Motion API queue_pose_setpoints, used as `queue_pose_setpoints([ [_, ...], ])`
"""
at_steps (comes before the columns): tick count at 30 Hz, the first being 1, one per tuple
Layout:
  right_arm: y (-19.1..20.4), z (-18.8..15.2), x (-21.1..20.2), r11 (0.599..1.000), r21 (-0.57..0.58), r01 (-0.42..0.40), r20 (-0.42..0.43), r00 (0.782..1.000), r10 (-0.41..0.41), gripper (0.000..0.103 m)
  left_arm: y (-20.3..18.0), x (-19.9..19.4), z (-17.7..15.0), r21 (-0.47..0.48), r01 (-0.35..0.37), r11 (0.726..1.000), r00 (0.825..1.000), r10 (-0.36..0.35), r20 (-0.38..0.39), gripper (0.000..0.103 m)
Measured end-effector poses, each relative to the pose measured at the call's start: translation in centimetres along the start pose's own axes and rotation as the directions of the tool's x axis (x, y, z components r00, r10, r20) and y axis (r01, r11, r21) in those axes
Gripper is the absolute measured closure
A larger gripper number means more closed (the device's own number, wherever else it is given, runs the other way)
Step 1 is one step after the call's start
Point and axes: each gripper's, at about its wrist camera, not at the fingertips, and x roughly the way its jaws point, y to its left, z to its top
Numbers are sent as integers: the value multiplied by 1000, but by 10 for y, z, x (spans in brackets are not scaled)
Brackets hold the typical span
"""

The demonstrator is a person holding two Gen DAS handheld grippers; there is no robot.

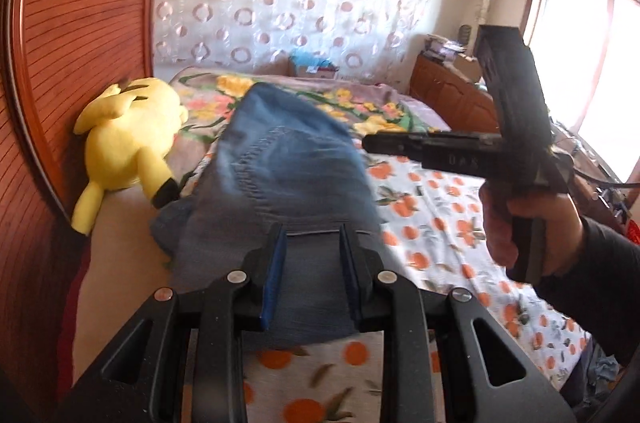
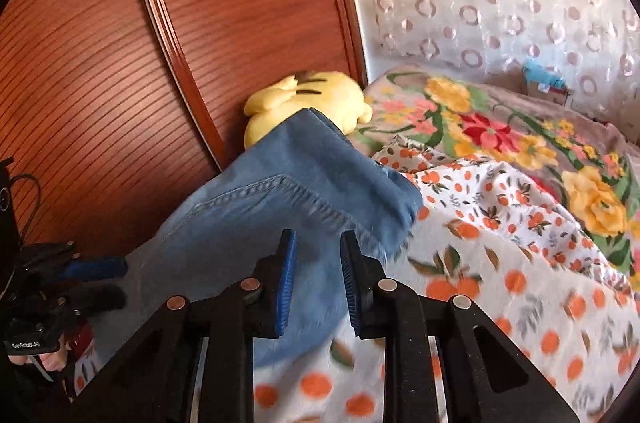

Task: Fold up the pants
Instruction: 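Open the right tool while the left tool lowers the jeans beside the yellow plush, then open the left tool and withdraw it from the placed jeans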

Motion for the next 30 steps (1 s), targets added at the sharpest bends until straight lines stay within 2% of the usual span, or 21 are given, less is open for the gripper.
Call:
queue_pose_setpoints([
  [5, -1, -24, -33, 1000, 1, 5, -5, 1000, -5, 80, -12, 12, -12, 40, -60, 997, 998, 61, -16, 74],
  [9, 2, -43, -69, 1000, 16, 17, 14, 1000, -17, 80, -7, 20, -17, 4, -66, 998, 998, 66, -15, 74],
  [14, 6, -66, -115, 998, 27, 49, 46, 998, -50, 80, -16, 11, -17, -23, -96, 995, 995, 96, 19, 74],
  [17, 12, -82, -145, 997, 30, 74, 67, 995, -76, 80, -31, -1, -16, -20, -116, 993, 992, 117, 54, 73],
  [21, 19, -102, -180, 994, 52, 99, 102, 989, -103, 78, -60, -19, -14, 2, -110, 994, 989, 109, 100, 71],
  [23, 21, -116, -203, 991, 68, 113, 121, 985, -121, 76, -80, -29, -13, 33, -108, 994, 987, 103, 126, 56],
  [27, 22, -139, -239, 982, 96, 165, 153, 972, -178, 71, -115, -42, -15, 65, -118, 991, 980, 105, 167, 41],
  [29, 23, -150, -258, 975, 108, 193, 167, 964, -209, 68, -131, -47, -18, 71, -114, 991, 979, 100, 180, 19],
  [30, 25, -158, -268, 972, 112, 206, 174, 959, -224, 66, -137, -49, -19, 74, -105, 992, 978, 90, 189, 17],
])
